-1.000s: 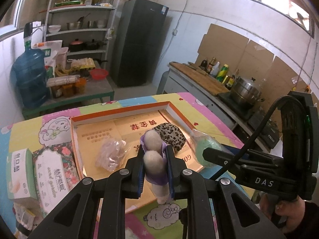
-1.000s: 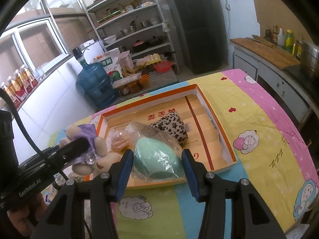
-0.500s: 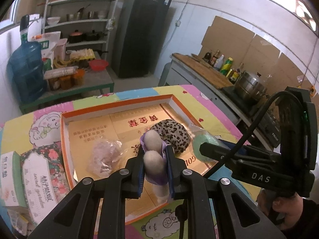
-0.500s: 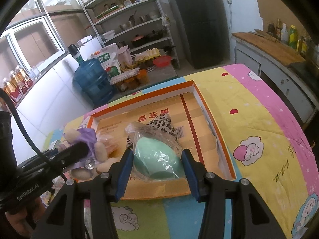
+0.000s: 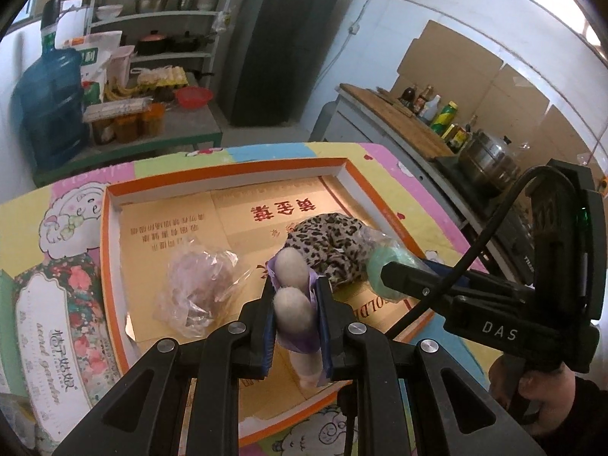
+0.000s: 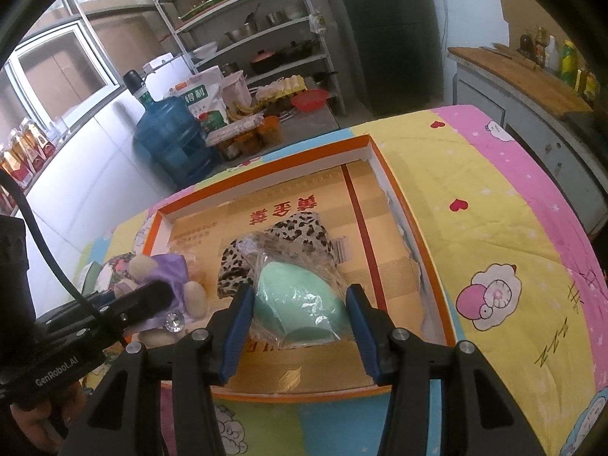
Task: Organize soft objects
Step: 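Carry the doll with the left tool while the right tool carries the green sponge to the box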
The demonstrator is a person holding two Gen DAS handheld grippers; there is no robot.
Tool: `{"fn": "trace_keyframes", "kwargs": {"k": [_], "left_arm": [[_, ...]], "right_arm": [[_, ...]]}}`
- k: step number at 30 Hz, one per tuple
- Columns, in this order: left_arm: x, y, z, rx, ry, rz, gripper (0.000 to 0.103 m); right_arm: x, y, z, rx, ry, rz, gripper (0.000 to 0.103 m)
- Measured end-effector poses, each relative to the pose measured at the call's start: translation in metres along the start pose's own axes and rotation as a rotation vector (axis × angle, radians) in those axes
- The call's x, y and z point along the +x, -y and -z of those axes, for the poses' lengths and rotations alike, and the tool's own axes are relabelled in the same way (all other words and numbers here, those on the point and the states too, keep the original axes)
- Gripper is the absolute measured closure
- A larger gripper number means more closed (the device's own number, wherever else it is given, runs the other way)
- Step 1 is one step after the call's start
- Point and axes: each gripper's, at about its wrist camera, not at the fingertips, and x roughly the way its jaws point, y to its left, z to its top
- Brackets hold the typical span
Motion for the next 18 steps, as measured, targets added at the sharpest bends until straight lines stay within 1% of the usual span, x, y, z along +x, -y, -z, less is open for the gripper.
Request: {"fn": "trace_keyframes", "kwargs": {"k": [13, 18], "left_arm": [[0.014, -0.010, 0.002, -0.018, -0.014, -0.021, 0.083], [0.016, -0.012, 0.003, -0.016, -0.013, -0.029, 0.083]], "right_arm": [[0.019, -0.002, 0.006, -0.019, -0.039, 0.012, 0.052], [0.023, -0.001, 0.007, -0.019, -0.040, 0.017, 0.052]]}}
